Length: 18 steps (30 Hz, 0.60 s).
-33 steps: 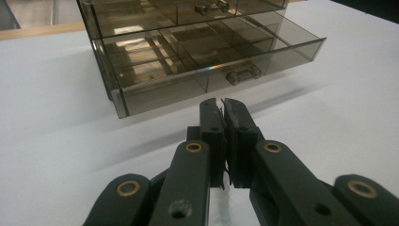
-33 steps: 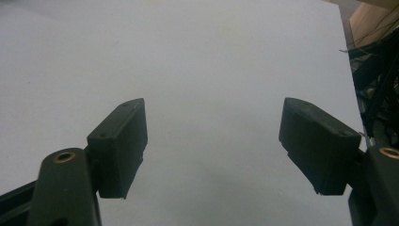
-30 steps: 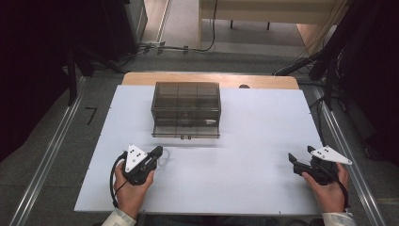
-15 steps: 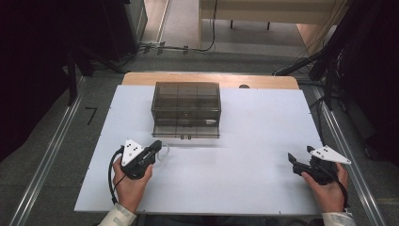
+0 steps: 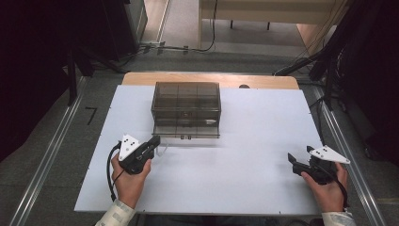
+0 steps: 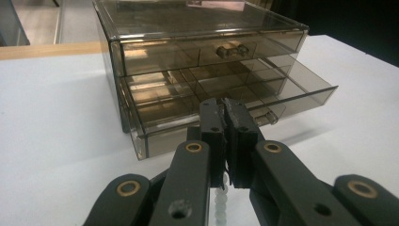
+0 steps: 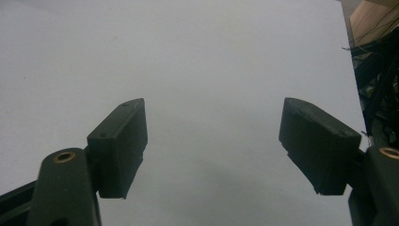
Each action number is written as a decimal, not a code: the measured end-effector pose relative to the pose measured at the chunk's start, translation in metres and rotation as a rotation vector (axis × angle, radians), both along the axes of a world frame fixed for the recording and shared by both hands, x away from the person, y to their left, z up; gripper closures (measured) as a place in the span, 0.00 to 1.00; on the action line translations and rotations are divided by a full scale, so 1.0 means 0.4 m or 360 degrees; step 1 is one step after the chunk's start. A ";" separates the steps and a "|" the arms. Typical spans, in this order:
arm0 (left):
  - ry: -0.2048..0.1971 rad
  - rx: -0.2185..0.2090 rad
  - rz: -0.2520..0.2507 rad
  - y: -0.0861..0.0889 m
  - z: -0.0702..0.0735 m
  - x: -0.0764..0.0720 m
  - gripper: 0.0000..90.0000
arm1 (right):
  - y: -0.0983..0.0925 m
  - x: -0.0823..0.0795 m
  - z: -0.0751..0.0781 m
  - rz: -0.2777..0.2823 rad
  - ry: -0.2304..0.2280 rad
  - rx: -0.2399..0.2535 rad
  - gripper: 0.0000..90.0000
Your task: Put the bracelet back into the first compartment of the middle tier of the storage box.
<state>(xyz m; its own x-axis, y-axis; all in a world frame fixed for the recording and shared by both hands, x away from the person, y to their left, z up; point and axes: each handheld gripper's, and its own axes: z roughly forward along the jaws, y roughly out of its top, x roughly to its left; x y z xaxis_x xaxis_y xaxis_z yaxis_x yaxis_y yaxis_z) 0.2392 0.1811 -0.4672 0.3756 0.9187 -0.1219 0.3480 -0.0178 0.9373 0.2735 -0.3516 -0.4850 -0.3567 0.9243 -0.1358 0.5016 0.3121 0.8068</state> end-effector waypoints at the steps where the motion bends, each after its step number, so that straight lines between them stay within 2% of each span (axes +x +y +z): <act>1: -0.0002 -0.0002 0.0000 0.000 0.002 0.002 0.98 | 0.000 0.000 0.000 0.0000 0.0000 -0.0001 0.25; 18: -0.0057 -0.0030 -0.0007 -0.006 0.027 0.027 0.98 | 0.001 0.002 -0.002 -0.0004 0.0011 -0.0007 0.25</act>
